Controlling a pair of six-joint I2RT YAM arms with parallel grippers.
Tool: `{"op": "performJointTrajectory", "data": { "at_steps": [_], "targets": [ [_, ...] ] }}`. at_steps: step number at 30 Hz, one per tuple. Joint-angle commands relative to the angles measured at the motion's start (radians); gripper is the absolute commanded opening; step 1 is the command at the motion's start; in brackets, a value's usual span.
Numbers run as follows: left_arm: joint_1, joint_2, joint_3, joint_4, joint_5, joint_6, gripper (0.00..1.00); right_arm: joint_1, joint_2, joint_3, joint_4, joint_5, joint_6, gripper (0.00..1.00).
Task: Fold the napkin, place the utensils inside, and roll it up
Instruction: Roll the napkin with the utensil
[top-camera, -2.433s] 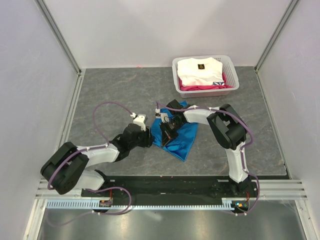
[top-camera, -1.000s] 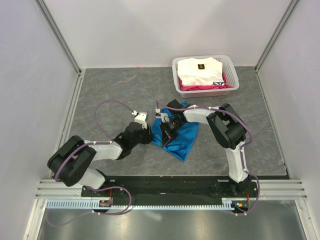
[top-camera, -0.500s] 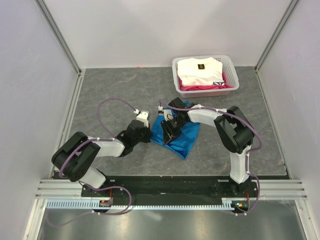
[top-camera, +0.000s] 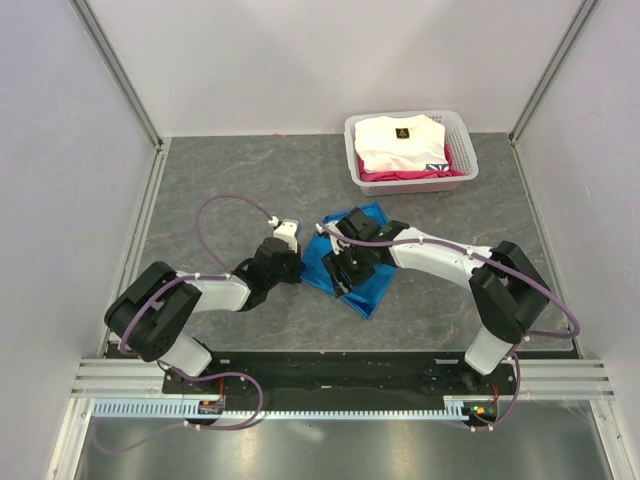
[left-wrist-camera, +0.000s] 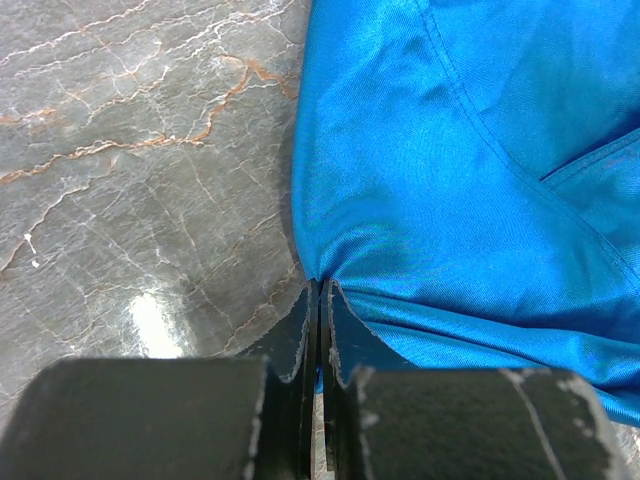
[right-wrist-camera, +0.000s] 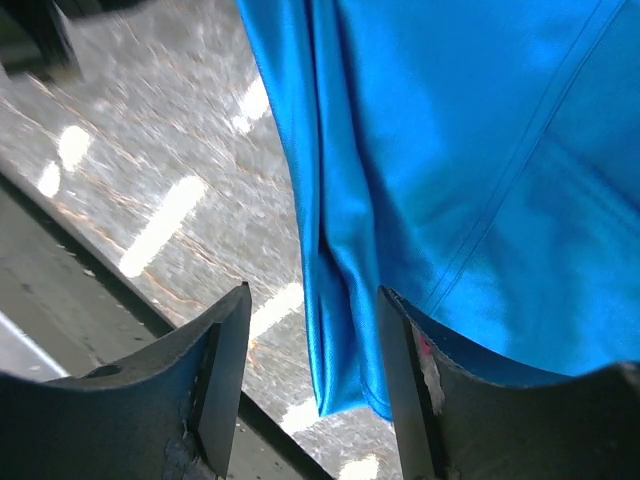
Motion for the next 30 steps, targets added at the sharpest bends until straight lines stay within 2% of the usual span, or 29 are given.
{"op": "performJointTrajectory", "data": {
  "at_steps": [1, 8, 15, 19, 24, 25, 28, 30],
  "targets": [
    [0.009, 0.024, 0.013, -0.056, -0.005, 0.003, 0.02, 0.051, -0.049, -0.053, 0.000, 0.162, 0.003, 0.61],
    [0.009, 0.024, 0.015, -0.068, -0.002, 0.002, 0.02, 0.122, -0.083, -0.105, 0.037, 0.280, 0.014, 0.62],
    [0.009, 0.030, 0.023, -0.085, 0.002, -0.006, 0.02, 0.151, -0.064, -0.130, 0.037, 0.294, 0.017, 0.57],
    [0.010, 0.027, 0.026, -0.097, 0.002, -0.006, 0.02, 0.166, -0.052, -0.144, 0.035, 0.314, 0.035, 0.47],
    [0.010, 0.014, 0.018, -0.106, 0.004, -0.004, 0.02, 0.166, -0.026, -0.155, 0.024, 0.322, 0.052, 0.39],
    [0.010, 0.011, 0.017, -0.108, 0.004, -0.004, 0.02, 0.168, -0.022, -0.156, 0.023, 0.317, 0.055, 0.33],
    [0.010, -0.002, 0.010, -0.117, 0.005, -0.001, 0.02, 0.168, -0.002, -0.148, 0.017, 0.276, 0.052, 0.22],
    [0.010, -0.016, 0.009, -0.126, 0.002, 0.002, 0.02, 0.166, 0.011, -0.144, 0.017, 0.233, 0.046, 0.18]
  ]
}}
